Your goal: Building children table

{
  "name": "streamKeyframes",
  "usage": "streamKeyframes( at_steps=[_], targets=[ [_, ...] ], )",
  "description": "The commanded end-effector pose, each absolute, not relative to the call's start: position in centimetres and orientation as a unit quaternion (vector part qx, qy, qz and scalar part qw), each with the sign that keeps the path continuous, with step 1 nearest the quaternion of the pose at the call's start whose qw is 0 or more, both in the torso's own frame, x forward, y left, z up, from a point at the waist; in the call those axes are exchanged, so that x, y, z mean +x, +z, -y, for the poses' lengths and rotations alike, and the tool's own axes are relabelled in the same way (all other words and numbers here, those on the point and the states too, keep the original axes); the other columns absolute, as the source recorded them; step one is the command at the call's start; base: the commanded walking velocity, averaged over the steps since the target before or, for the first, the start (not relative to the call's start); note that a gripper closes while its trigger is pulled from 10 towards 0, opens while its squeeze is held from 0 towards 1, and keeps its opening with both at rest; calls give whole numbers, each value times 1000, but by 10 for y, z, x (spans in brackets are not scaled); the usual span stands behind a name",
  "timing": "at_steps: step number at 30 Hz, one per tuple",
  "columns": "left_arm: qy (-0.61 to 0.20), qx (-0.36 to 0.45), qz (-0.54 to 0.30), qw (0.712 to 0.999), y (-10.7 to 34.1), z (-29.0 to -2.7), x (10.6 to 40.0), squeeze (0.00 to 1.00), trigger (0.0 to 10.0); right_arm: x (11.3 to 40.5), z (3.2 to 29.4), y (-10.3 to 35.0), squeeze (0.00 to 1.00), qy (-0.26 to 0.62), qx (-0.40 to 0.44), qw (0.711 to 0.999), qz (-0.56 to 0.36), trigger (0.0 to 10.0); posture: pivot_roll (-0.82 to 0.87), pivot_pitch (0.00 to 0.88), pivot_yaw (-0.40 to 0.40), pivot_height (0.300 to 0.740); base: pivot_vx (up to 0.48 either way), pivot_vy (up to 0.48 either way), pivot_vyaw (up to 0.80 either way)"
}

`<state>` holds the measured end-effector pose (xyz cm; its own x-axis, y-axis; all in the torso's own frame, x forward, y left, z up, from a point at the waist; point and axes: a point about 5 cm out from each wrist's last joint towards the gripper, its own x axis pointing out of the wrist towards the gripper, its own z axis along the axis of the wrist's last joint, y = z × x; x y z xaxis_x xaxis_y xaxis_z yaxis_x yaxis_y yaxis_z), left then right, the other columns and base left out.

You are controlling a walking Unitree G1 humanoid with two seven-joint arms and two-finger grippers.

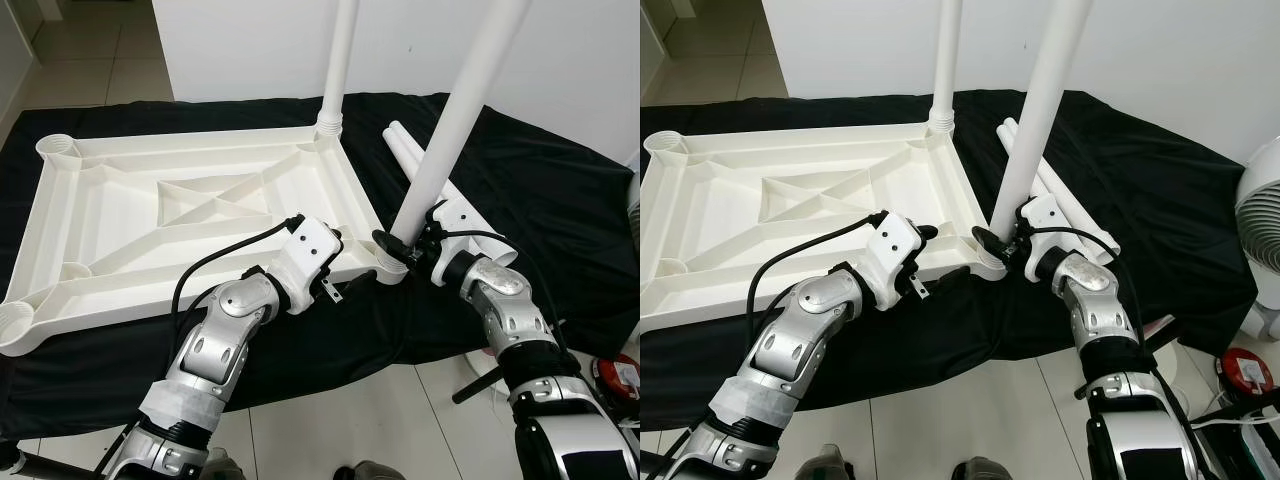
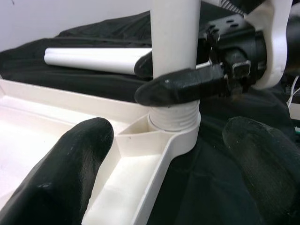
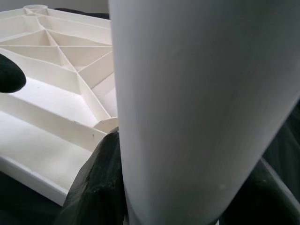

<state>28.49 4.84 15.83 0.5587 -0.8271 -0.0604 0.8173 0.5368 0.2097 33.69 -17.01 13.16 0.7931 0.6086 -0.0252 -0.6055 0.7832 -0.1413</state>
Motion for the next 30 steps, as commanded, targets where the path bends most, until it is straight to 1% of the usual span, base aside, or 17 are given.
streamKeyframes(
  at_steps=[1, 3, 4, 5, 6, 7, 10, 13, 15, 20, 21, 22, 26, 27, 28, 29, 30],
  targets=[
    [-460, 107, 26, 881, 158, -47, 287, 0, 10000, 329, 173, 109, 0, 315, -71, 946, -38, 10000, 38, 0, -68, 740, 0, 0, 0],
    [-457, 108, 26, 883, 158, -47, 287, 0, 10000, 331, 170, 107, 0, 254, -57, 965, -37, 10000, 32, 0, -68, 740, 0, 0, 0],
    [-457, 108, 26, 883, 158, -47, 287, 0, 10000, 331, 170, 107, 0, 254, -57, 965, -37, 10000, 32, 0, -68, 740, 0, 0, 0],
    [-451, 108, 26, 885, 158, -47, 289, 0, 10000, 333, 166, 105, 0, 189, -37, 980, -40, 10000, 28, 0, -67, 740, 0, 0, 0],
    [-448, 108, 27, 887, 158, -48, 290, 0, 10000, 333, 164, 104, 0, 154, -19, 987, -46, 10000, 27, 0, -66, 740, 0, 0, 0],
    [-447, 107, 27, 888, 158, -48, 291, 0, 10000, 332, 164, 102, 0, 134, -8, 990, -50, 10000, 27, 0, -66, 740, 0, 0, 0],
    [-445, 107, 27, 888, 158, -48, 291, 0, 10000, 332, 163, 101, 0, 119, 2, 991, -55, 10000, 27, 0, -66, 740, 0, 0, 0],
    [-438, 103, 31, 893, 160, -47, 295, 0, 10000, 326, 153, 103, 0, 33, -10, 999, -35, 10000, 20, 0, -63, 740, 0, 0, 0],
    [-434, 103, 34, 894, 161, -47, 297, 0, 10000, 322, 144, 102, 0, -7, -11, 999, -37, 10000, 19, 0, -62, 740, 0, 0, 0],
    [-432, 104, 36, 895, 162, -46, 297, 0, 10000, 317, 131, 104, 0, -35, -18, 998, -40, 10000, 18, 0, -61, 740, 0, 0, 0],
    [-431, 103, 38, 895, 162, -45, 298, 0, 10000, 313, 122, 108, 0, -46, -6, 998, -34, 10000, 18, 0, -60, 740, 0, 0, 0],
    [-431, 103, 39, 896, 163, -45, 298, 0, 10000, 312, 119, 108, 0, -41, -2, 999, -33, 10000, 18, 0, -60, 740, 0, 0, 0],
    [-429, 103, 41, 896, 163, -46, 299, 0, 10000, 311, 119, 110, 0, -37, 1, 999, -29, 10000, 17, 0, -61, 740, 0, 0, 0],
    [-428, 104, 41, 897, 163, -46, 299, 0, 10000, 311, 123, 113, 447, -47, 2, 999, -21, 10000, 18, 0, -62, 740, 0, 0, 0],
    [-428, 104, 41, 897, 163, -46, 299, 0, 10000, 311, 123, 113, 447, -47, 2, 999, -21, 10000, 18, 0, -62, 740, 0, 0, 0],
    [-427, 104, 42, 897, 163, -47, 300, 0, 10000, 311, 127, 115, 1000, -49, 6, 999, -13, 10000, 18, 0, -62, 740, 0, 0, 0],
    [-425, 104, 42, 898, 163, -48, 300, 0, 10000, 311, 132, 118, 1000, -49, 9, 999, 0, 10000, 18, 0, -62, 740, 0, 0, 0]
  ],
)
